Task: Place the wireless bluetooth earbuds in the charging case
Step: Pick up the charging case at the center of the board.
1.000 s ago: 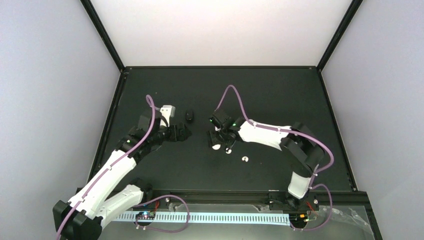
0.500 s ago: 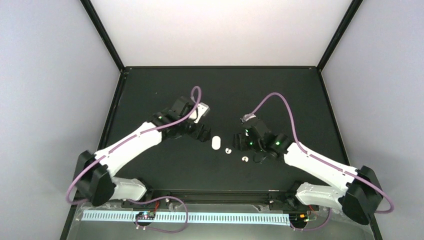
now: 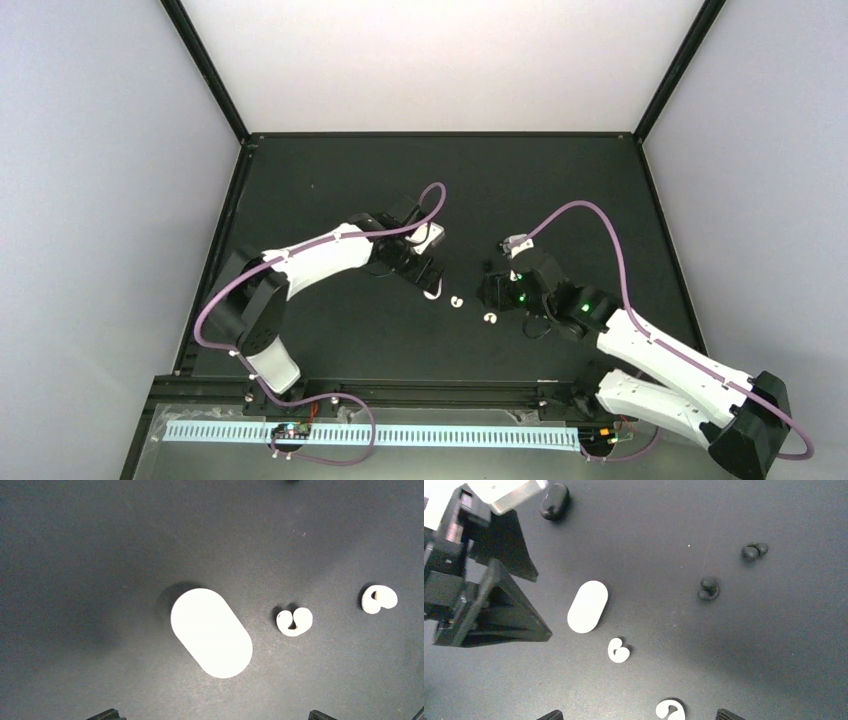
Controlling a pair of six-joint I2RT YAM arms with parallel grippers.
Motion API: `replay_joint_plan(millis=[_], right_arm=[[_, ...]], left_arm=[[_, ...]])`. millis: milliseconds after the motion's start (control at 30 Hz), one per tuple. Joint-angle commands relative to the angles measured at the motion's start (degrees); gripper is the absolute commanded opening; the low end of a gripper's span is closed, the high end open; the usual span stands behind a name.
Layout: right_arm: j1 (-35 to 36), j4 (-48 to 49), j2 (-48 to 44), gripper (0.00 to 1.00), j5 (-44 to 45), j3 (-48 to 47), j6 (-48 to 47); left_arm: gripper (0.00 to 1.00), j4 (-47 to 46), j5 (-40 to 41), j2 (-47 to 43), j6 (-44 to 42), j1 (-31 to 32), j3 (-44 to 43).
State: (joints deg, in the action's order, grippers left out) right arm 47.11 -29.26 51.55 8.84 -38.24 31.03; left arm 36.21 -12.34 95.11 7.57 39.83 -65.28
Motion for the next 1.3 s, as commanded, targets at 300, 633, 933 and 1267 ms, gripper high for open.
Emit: replay_joint_plan(millis=[300, 633, 933, 1267], right_arm=[[-0.5, -2.7, -2.1, 0.80, 0.0, -4.7, -0.7], [-0.5, -2.3, -2.5, 0.80, 1.0, -3.7, -0.5], [-0.5, -2.0, -1.4, 0.80, 2.2, -3.6, -0.4], [-0.5, -1.0, 0.4, 0.80, 2.8, -4.1, 0.4]], left_arm=[[0.90, -7.4, -5.8, 9.3, 9.3, 1.4, 0.3], [0.89, -6.2, 7.2, 8.9, 15.9, 2.2, -0.8], [0.89, -4.4, 14.6, 7.3, 19.5, 2.6, -2.2], [0.96, -4.7, 19.5, -0.1, 23.4, 4.6, -1.5]])
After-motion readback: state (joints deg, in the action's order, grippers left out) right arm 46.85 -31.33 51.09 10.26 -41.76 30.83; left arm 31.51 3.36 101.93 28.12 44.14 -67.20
